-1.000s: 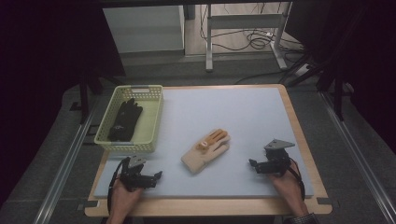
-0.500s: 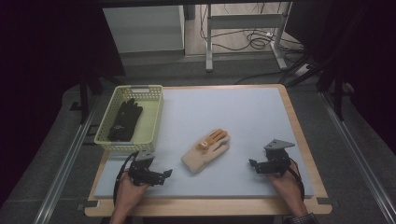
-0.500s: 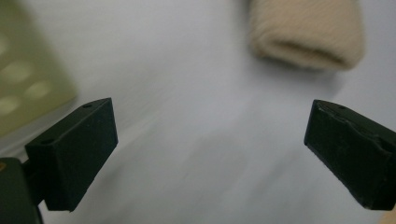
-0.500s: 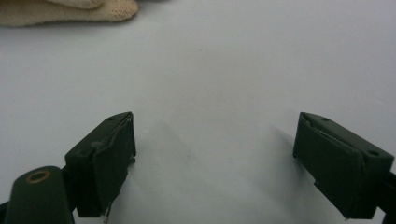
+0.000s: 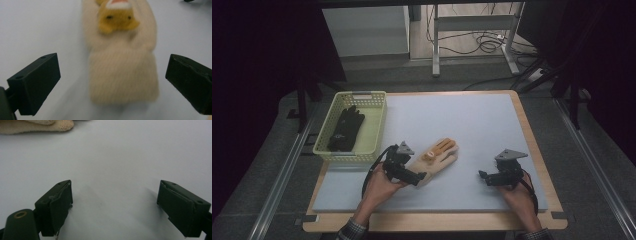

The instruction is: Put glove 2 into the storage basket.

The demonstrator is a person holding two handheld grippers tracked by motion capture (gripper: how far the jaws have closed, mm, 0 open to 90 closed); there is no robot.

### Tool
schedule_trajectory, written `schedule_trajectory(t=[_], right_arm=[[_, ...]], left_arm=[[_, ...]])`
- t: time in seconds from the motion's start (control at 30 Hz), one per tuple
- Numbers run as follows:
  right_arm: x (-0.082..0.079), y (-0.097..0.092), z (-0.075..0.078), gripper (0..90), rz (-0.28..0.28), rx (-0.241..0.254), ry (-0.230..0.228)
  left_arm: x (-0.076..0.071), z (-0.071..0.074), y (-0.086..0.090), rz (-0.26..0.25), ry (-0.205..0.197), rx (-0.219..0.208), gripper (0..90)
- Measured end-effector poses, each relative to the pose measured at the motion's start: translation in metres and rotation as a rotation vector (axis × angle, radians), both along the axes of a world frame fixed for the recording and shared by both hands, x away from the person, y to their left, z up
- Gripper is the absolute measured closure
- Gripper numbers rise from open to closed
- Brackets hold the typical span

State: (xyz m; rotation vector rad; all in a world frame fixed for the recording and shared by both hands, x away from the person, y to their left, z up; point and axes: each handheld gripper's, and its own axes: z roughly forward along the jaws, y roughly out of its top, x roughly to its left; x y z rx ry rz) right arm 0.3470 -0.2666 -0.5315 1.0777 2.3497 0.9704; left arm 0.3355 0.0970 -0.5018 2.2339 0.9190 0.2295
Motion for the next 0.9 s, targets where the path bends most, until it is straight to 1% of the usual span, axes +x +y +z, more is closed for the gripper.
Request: schedule_trajectory(t=[0.1,0.17,0.23,0.37,0.43,0.5,0.57,0.6,0.67,0.7,0.83,0.9], right_arm=[[0.000,0.000,0.000,12.9,0.000,0.000,0.000],[0.000,0.000,0.000,12.9,-0.001,0.000,0.001],[0.000,0.000,0.000,12.9,0.000,0.000,0.001],[0.000,0.000,0.000,12.9,0.000,0.001,0.001],[0.000,0.000,0.000,12.9,0.000,0.001,0.001],[0.000,0.000,0.000,12.9,0.000,0.001,0.001],[0.000,0.000,0.000,12.9,0.000,0.001,0.001],[0.000,0.000,0.000,12.9,0.000,0.001,0.001],[0.000,0.000,0.000,12.9,0.000,0.001,0.001],[0.000,0.000,0.000,12.9,0.000,0.001,0.001],[0.000,0.000,0.000,12.9,0.000,0.000,0.001],[0.000,0.000,0.000,12.9,-0.001,0.000,0.001]], left_arm=[[0.012,-0.003,-0.018,-0.017,0.012,0.020,0.1],[0.017,-0.005,-0.027,-0.032,0.022,0.027,0.2],[0.023,-0.009,-0.036,-0.044,0.034,0.046,0.1],[0.030,-0.016,-0.052,-0.053,0.035,0.110,0.5],[0.033,-0.020,-0.056,-0.045,0.033,0.142,2.0],[0.036,-0.024,-0.060,-0.037,0.037,0.172,5.9],[0.037,-0.024,-0.059,-0.041,0.058,0.148,9.6],[0.036,-0.023,-0.058,-0.043,0.055,0.149,12.6],[0.035,-0.022,-0.057,-0.045,0.051,0.146,20.1],[0.034,-0.021,-0.056,-0.040,0.057,0.148,23.6],[0.032,-0.016,-0.055,-0.026,0.068,0.162,43.1],[0.030,-0.015,-0.055,-0.023,0.076,0.168,49.4]])
